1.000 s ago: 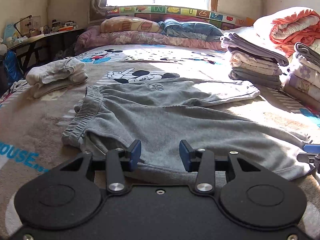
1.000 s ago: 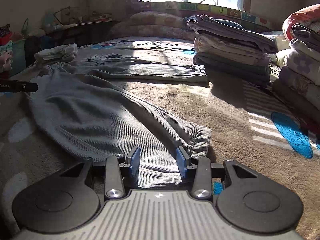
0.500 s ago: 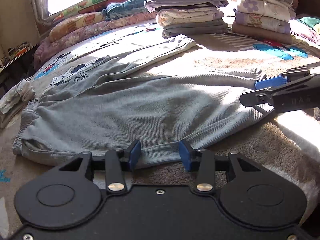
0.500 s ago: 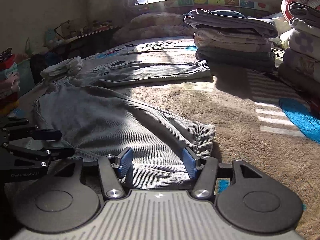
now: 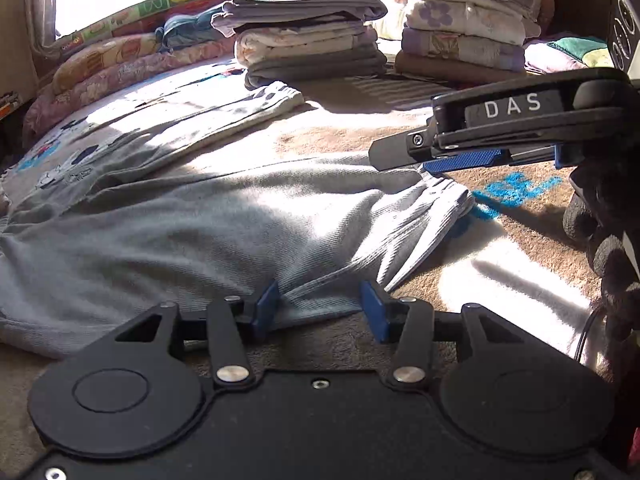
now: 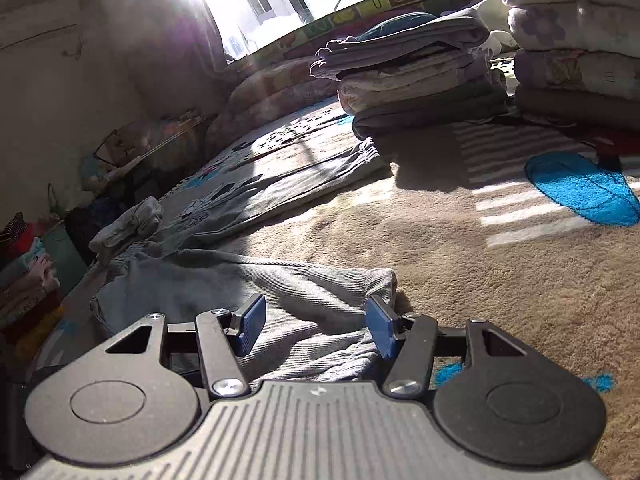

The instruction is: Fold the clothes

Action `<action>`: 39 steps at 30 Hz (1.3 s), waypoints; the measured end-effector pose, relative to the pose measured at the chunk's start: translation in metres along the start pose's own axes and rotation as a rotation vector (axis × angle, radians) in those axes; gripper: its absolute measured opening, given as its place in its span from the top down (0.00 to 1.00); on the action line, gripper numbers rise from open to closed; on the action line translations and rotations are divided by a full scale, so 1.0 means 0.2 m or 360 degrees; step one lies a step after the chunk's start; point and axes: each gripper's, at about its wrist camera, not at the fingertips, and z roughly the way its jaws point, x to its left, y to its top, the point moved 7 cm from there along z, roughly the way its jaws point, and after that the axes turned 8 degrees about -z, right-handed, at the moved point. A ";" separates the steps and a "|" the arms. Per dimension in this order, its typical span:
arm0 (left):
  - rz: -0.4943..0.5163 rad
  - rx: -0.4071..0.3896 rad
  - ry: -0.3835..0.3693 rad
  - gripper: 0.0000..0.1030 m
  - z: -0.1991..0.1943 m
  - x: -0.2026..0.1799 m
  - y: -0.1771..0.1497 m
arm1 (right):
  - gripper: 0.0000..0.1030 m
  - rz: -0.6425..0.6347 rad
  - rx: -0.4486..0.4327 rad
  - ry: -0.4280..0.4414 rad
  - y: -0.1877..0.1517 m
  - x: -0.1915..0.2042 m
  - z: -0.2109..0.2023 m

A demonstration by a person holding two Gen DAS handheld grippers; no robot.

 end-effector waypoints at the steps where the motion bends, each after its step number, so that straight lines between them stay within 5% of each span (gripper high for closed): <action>1: -0.0024 -0.0005 -0.0021 0.55 -0.03 0.01 0.01 | 0.45 0.0017 -0.0017 -0.0014 0.01 -0.02 -0.02; 4: -0.0121 -0.0079 -0.0011 0.54 -0.14 0.14 0.03 | 0.45 -0.0018 -0.0053 -0.0005 0.03 -0.02 -0.05; 9: -0.0254 -0.0151 0.0288 0.54 -0.30 0.62 0.11 | 0.45 -0.0282 -0.0081 0.0009 0.02 0.08 -0.09; 14: -0.0610 -0.0254 0.0470 0.55 -0.36 1.07 0.19 | 0.45 -0.0549 -0.0031 0.0063 -0.04 0.25 -0.06; 19: -0.0770 -0.0254 0.0534 0.55 -0.31 1.28 0.21 | 0.45 -0.0752 -0.0011 0.0136 -0.09 0.43 -0.01; 22: -0.0908 -0.0238 0.0534 0.55 -0.28 1.40 0.23 | 0.45 -0.0695 -0.0001 0.0186 -0.08 0.45 0.01; 26: -0.1307 -0.0280 0.0343 0.55 -0.26 1.56 0.25 | 0.45 -0.0411 -0.0041 0.0297 0.00 0.38 0.01; 29: -0.1680 -0.0357 0.0057 0.55 -0.22 1.66 0.27 | 0.44 -0.0075 -0.0095 0.0373 0.12 0.28 0.00; 32: -0.1985 -0.0434 -0.0188 0.50 -0.13 1.74 0.29 | 0.32 0.0179 -0.0126 0.0464 0.27 0.21 0.04; 39: -0.2232 -0.0425 -0.0445 0.49 0.11 1.84 0.33 | 0.30 0.0504 0.0016 0.0558 0.66 0.16 0.63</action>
